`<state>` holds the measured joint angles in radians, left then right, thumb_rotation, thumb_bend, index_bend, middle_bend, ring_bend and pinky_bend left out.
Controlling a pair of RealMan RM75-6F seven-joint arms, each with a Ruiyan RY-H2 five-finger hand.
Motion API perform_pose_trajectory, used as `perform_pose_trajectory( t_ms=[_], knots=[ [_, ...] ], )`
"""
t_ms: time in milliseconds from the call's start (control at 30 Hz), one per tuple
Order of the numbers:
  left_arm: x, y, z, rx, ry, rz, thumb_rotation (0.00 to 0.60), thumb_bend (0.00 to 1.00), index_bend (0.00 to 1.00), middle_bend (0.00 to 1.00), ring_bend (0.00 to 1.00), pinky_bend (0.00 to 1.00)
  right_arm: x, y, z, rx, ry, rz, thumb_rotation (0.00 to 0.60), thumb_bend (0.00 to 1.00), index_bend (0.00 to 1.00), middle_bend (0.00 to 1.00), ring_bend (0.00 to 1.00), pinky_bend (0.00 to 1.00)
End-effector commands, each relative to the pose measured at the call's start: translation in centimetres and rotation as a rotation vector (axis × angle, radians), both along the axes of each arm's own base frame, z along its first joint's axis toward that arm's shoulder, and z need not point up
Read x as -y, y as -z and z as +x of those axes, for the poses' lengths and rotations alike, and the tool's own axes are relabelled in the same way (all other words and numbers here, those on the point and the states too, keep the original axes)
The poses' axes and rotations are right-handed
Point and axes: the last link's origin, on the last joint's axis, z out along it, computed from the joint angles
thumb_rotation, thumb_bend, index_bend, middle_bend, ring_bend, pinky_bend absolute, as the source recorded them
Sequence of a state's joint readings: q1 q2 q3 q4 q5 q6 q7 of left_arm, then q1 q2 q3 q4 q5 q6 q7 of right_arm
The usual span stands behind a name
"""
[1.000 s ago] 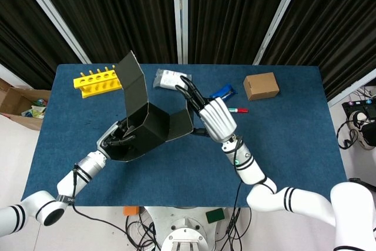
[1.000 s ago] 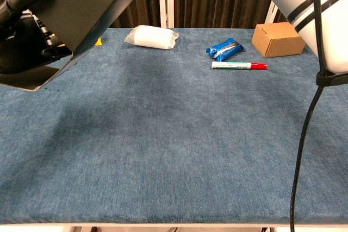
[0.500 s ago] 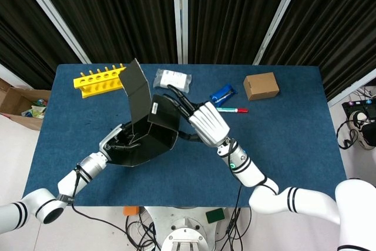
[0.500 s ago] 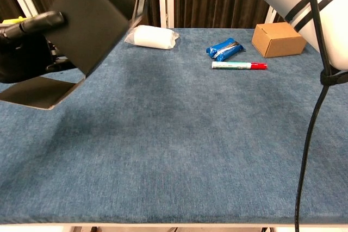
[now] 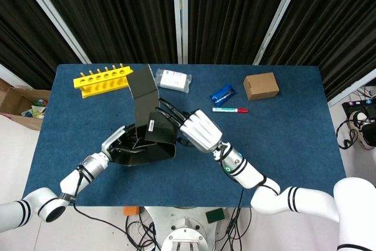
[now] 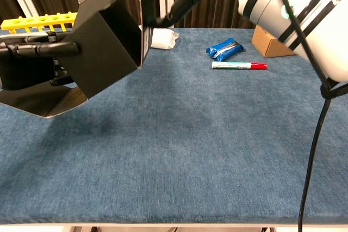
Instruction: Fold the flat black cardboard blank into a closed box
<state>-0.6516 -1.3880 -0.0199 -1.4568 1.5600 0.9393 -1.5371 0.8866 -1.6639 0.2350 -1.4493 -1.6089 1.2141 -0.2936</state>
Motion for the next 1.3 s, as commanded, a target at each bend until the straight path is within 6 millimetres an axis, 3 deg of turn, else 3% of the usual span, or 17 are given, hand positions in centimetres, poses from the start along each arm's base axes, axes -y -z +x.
perform_pose_trajectory(
  t_ms=[33,233,633,933,1300],
  knots=[
    [0.0,0.9,-0.4,-0.064,0.024,0.019,0.6,0.0,0.32,0.33,0.56,0.82,-0.2,1.3,-0.6,-0.058,-0.018,-0.011,0.6,0.0,0.0,0.11,0.65,0.99],
    [0.1,2.3,-0.7,-0.15,0.071,0.051,0.6,0.0,0.33,0.33,0.56,0.82,-0.5,3.3,-1.4,-0.079,-0.048,-0.02,0.6,0.0,0.0,0.2,0.65,0.99],
    [0.5,4.1,-0.9,-0.229,0.114,0.063,0.6,0.0,0.33,0.32,0.56,0.82,-0.7,5.9,-1.8,-0.11,-0.121,-0.032,0.6,0.0,0.02,0.22,0.65,0.99],
    [1.0,5.4,-1.4,-0.296,0.149,0.065,0.6,0.0,0.33,0.3,0.56,0.82,-0.9,7.4,-3.4,-0.197,-0.184,-0.014,0.6,0.0,0.23,0.37,0.68,1.0],
    [1.3,6.7,-2.3,-0.403,0.195,0.086,0.6,0.0,0.32,0.29,0.55,0.82,-1.1,9.0,-3.8,-0.251,-0.23,0.018,0.6,0.0,0.41,0.48,0.69,1.0]
  ],
)
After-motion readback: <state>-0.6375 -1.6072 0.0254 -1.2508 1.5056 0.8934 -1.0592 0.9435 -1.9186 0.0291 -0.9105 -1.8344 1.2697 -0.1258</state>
